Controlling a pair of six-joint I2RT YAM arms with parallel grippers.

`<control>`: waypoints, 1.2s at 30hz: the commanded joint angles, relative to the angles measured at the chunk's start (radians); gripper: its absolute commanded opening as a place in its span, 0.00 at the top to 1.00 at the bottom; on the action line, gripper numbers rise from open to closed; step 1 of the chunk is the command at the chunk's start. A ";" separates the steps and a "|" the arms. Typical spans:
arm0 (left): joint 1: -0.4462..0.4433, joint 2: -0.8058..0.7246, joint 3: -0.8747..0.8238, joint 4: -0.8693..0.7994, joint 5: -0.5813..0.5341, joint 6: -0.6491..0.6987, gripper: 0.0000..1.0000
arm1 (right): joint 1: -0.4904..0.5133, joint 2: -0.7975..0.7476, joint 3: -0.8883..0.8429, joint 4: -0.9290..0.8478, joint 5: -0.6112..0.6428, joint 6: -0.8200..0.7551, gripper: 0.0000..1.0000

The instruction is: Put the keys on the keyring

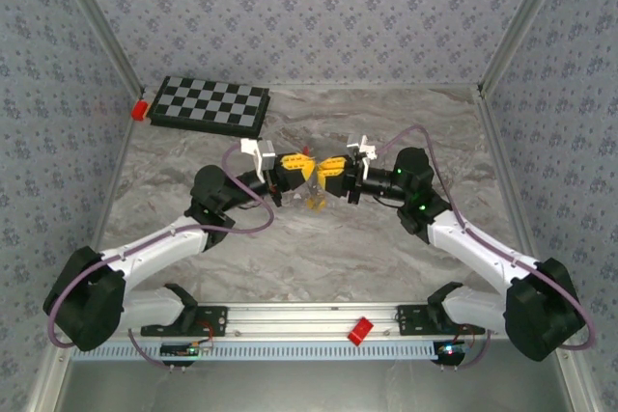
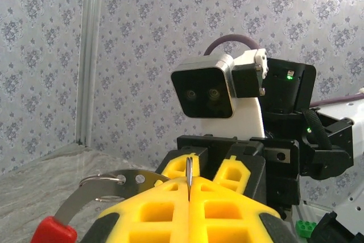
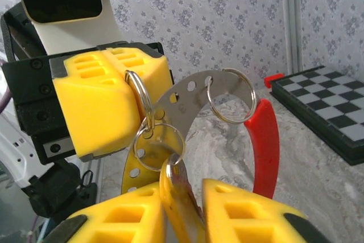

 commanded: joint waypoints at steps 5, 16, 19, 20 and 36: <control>-0.005 -0.009 0.047 0.042 0.022 -0.007 1.00 | -0.001 0.007 -0.005 0.063 -0.041 0.007 0.97; -0.004 -0.006 0.049 -0.004 0.034 0.020 1.00 | -0.012 -0.060 0.011 -0.034 -0.031 -0.050 1.00; -0.004 0.000 0.050 -0.007 0.042 0.021 1.00 | -0.015 -0.071 0.020 -0.067 -0.028 -0.065 1.00; -0.005 0.002 0.049 -0.008 0.043 0.022 1.00 | -0.016 -0.074 0.021 -0.072 -0.025 -0.067 1.00; -0.005 0.008 0.041 -0.120 0.041 0.094 1.00 | -0.067 -0.143 0.009 -0.110 0.006 -0.076 1.00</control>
